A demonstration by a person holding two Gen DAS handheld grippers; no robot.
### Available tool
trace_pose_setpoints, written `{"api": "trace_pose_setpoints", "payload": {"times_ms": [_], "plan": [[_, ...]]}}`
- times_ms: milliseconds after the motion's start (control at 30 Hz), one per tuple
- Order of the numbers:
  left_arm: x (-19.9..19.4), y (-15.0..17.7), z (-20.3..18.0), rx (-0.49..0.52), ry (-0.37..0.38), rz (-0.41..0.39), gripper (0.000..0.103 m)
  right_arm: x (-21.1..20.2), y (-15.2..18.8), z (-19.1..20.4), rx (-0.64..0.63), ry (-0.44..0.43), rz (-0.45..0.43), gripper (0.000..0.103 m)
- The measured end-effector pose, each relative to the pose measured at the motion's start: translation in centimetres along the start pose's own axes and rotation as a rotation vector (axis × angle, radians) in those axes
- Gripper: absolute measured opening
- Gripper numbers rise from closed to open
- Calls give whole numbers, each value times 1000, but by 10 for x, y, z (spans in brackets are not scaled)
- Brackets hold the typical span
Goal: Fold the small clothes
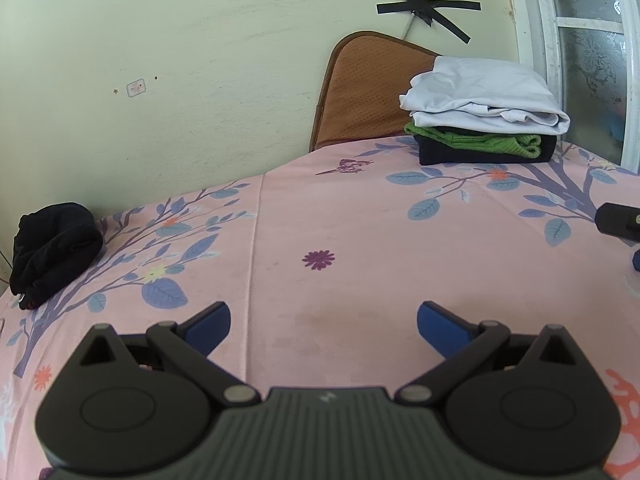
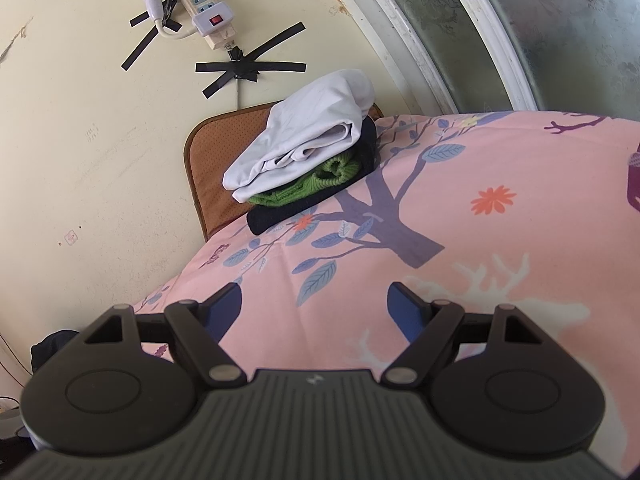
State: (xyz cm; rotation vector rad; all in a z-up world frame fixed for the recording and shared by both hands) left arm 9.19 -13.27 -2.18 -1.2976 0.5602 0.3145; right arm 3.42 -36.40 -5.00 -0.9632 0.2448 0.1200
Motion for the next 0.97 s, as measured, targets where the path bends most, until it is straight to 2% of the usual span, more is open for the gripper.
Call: {"api": "trace_pose_setpoints", "payload": {"times_ms": [767, 967], "plan": [[-6, -2, -2, 17, 31, -3, 103, 0, 0, 0, 2, 1, 0, 82], [-6, -4, -2, 3, 72, -3, 103, -1, 1, 1, 0, 3, -3, 82]]}}
Point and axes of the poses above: each gripper's, at about its wrist camera, not at the fingertips, and x roughly the way its jaws point, z to its left, y to its underside, the point moved 5 cm from there along x, roughly the way its jaws point, and after that the axes turned 2 degrees about -x, right-handed, at the moved point
